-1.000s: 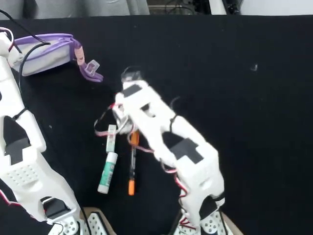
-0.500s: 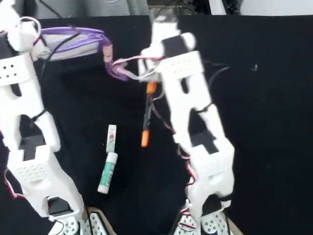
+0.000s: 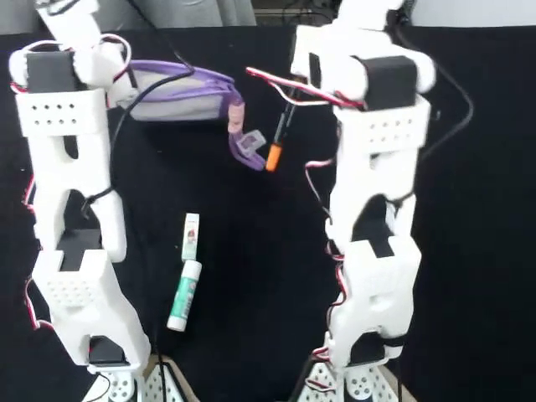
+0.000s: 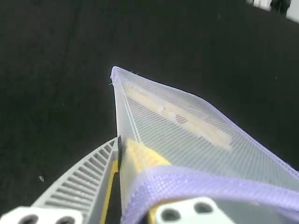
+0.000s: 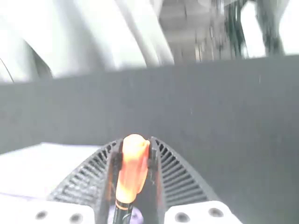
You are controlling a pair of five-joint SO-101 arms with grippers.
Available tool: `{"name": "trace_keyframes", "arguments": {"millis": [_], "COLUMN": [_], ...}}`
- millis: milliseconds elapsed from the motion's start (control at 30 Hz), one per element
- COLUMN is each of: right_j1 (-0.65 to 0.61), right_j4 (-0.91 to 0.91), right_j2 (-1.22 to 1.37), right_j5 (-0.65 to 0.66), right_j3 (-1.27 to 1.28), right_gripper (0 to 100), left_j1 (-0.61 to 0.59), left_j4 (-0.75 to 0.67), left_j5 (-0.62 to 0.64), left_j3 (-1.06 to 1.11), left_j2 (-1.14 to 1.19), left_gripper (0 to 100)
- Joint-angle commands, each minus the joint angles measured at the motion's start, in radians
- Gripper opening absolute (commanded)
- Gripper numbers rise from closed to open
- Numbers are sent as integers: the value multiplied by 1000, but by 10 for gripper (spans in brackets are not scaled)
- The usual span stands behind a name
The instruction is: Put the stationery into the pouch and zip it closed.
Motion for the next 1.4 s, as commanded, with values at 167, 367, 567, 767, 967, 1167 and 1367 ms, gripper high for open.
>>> {"name": "trace_keyframes", "arguments": {"millis": [167,367,567,767,967,1167,1367], "right_j1": [-26,-138,-178,-170,-172,-173,-176], "right_j4": [21,18,2,35,37,40,40], "right_j2": [-13,-12,-68,-142,-223,-326,-489], "right_j5": [-51,-52,-95,-158,-158,-72,-74], "right_j3": [-225,-223,-225,-223,-213,-208,-4], "right_gripper": [11,11,11,11,11,11,11], "left_j1": [64,61,58,56,56,56,54], "left_j4": [3,3,3,3,3,3,3], "left_j5": [14,14,14,12,6,6,5], "left_j3": [51,71,87,87,87,93,113], "left_j2": [-31,-31,-31,-23,-21,-20,-21], "left_gripper": [28,28,28,28,28,28,28]}}
